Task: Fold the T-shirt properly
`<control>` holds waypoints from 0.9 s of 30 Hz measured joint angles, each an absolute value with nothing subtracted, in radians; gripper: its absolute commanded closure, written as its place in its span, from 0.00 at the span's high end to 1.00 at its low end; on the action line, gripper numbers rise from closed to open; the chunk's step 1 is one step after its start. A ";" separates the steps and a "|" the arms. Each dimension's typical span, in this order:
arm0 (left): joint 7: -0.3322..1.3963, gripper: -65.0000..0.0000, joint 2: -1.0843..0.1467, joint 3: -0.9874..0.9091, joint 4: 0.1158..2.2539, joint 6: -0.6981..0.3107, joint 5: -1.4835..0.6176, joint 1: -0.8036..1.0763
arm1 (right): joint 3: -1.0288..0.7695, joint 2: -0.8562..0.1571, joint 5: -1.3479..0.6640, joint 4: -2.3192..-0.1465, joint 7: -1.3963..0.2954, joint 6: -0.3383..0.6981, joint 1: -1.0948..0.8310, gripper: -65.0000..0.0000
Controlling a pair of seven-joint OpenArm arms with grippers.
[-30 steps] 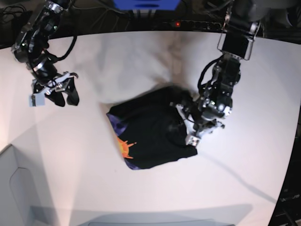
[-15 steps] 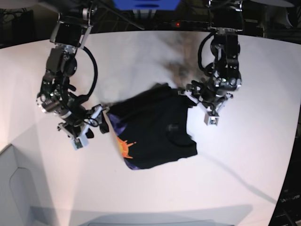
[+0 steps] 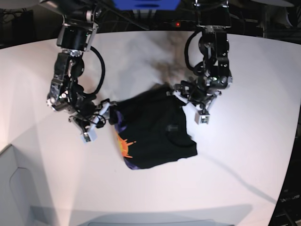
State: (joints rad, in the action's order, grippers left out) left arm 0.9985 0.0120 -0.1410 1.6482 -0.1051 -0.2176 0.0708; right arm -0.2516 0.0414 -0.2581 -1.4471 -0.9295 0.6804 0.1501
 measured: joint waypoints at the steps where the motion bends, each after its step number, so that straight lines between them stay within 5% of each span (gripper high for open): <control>1: 0.999 0.49 0.013 -0.141 1.639 -0.105 -0.221 0.068 | -0.251 0.041 -0.259 -1.448 -0.921 0.680 0.144 0.50; 6: 0.999 0.49 -0.003 -0.142 1.629 -0.105 -0.221 0.047 | -0.251 0.042 -0.275 -1.454 -0.905 0.680 0.055 0.39; 17: 1.013 0.49 -0.077 -0.147 1.794 -0.105 -0.313 0.035 | -0.253 0.042 -0.251 -1.601 -0.938 0.684 -0.060 0.39; 27: 0.999 0.49 0.038 -0.194 1.467 -0.105 -0.303 -0.133 | -0.255 -0.014 -0.260 -1.779 -0.932 0.684 -0.078 0.39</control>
State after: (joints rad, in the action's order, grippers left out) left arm 0.9993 0.0376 -0.1936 1.4670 -0.1055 -0.3027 -0.1333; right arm -0.2550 -0.0139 -0.2604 -1.7786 -0.9321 0.6842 -0.0776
